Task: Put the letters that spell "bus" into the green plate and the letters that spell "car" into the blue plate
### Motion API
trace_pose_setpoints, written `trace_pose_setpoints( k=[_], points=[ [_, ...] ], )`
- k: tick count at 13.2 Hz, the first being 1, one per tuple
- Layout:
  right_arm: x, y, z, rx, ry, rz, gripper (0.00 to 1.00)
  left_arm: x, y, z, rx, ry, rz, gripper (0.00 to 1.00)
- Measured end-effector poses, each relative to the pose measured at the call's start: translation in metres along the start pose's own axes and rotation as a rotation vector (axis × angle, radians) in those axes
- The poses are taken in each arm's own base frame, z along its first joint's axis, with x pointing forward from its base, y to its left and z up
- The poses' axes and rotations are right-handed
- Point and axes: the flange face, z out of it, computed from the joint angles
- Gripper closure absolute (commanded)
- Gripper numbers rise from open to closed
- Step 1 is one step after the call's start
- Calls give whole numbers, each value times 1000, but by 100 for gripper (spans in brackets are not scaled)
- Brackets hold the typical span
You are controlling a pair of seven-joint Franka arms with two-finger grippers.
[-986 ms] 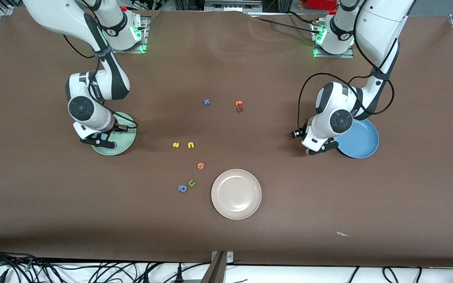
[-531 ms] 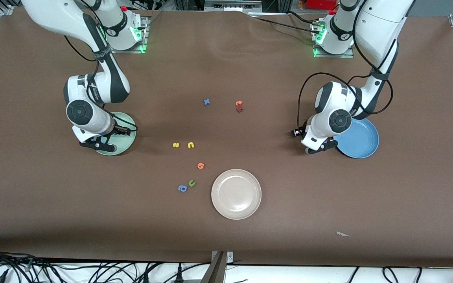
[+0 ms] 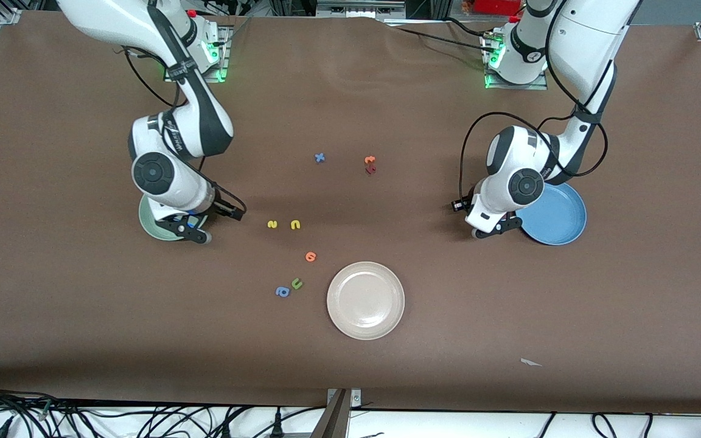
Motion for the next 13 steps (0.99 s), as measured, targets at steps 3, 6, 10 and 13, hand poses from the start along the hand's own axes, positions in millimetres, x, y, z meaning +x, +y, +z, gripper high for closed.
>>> trace_pose_setpoints(
  k=[3,6,10,13],
  points=[
    [-14,-46,21,52,52,123,35,0,2,-1,-2,3,3,68],
    [-18,-63,53,83,81,197,47,-1,3,-1,-2,3,5,80],
    [-18,-65,64,85,82,228,47,-1,3,-2,-2,4,5,80],
    [-21,-69,68,92,86,240,47,1,3,-13,-11,19,2,80]
  ],
)
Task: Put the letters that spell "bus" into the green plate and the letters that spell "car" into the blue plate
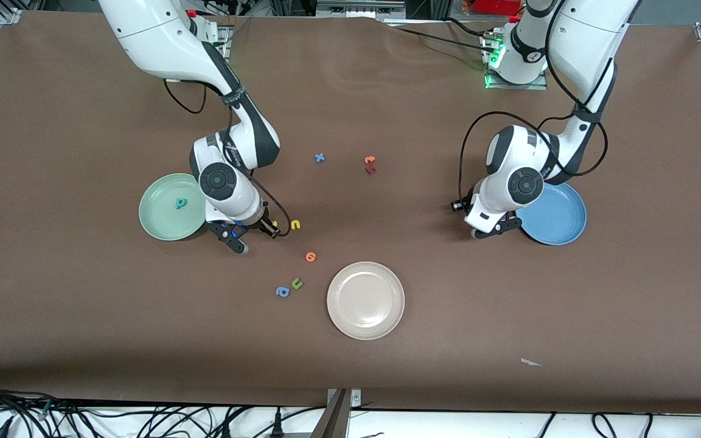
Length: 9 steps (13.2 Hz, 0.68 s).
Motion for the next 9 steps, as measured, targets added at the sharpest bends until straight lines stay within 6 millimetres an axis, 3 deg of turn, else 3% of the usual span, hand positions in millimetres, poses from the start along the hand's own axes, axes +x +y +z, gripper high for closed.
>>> trace_pose_setpoints(
  k=[2,5,7,9],
  points=[
    [-3,-1,4,-3,-1,-4,47,3,-2,-28,-9,8,-5,80],
    [-9,-3,11,-2,1,-11,47,16,-24,-95,-5,-12,-20,80],
    [-10,-4,10,-2,1,-12,51,29,-57,-135,-14,-21,-10,80],
    [-10,-4,10,-1,2,-13,55,48,-106,-152,-34,-26,4,80]
  ],
)
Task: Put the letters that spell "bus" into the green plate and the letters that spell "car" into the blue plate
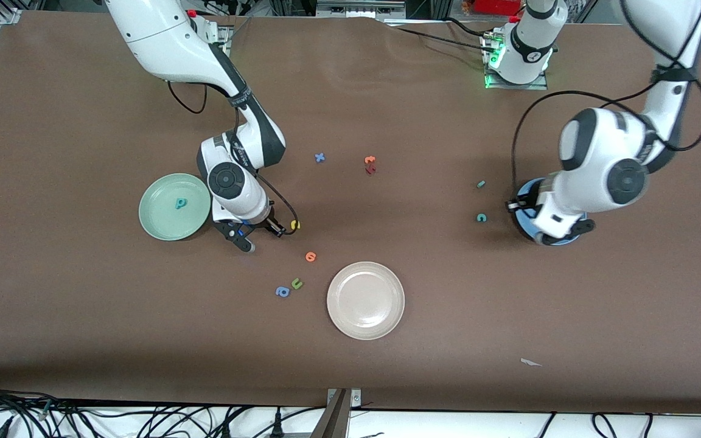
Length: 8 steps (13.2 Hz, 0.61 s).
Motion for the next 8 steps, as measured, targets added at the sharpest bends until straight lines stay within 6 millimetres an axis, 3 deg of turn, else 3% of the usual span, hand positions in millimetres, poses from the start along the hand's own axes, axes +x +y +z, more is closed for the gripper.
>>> trace_pose_setpoints(
  k=[2,4,6,8],
  points=[
    [0,0,0,1,0,-1,68,19,-57,0,12,-9,22,80],
    [-1,-1,-1,3,1,-2,81,29,-96,18,69,-43,37,78],
    [-1,-2,-2,4,2,-8,91,30,-99,49,99,-96,52,76],
    [-1,-2,-2,3,1,-34,91,32,-93,79,108,-139,65,76]
  ],
)
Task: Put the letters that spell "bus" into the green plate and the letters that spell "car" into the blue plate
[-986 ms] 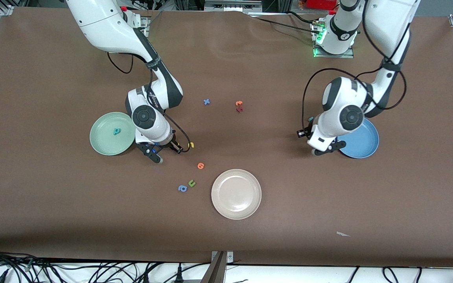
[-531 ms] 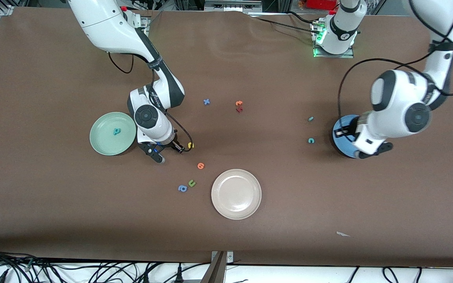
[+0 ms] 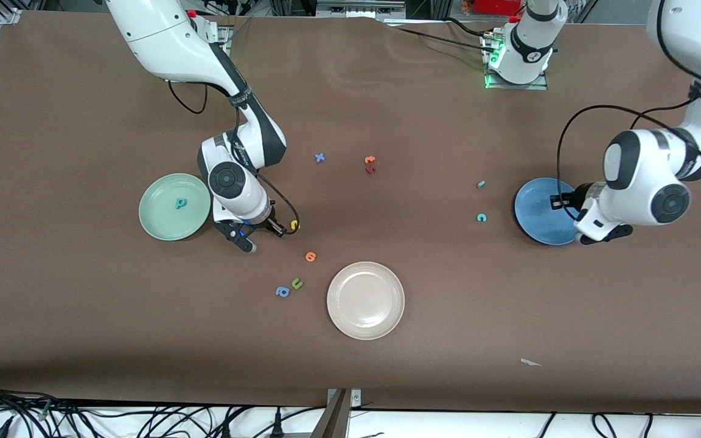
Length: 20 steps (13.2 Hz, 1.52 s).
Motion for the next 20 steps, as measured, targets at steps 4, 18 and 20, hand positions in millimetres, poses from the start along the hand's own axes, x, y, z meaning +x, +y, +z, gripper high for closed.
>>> trace_pose_setpoints(
  k=[4,18,20],
  points=[
    [20,10,-17,-48,-22,-125,91,6,2,27,5,-43,3,58],
    [154,239,-35,-193,-180,-612,85,-1,83,-60,-33,131,-47,10],
    [148,249,-23,-195,-179,-615,83,3,110,-50,-38,149,-80,11]
  ],
)
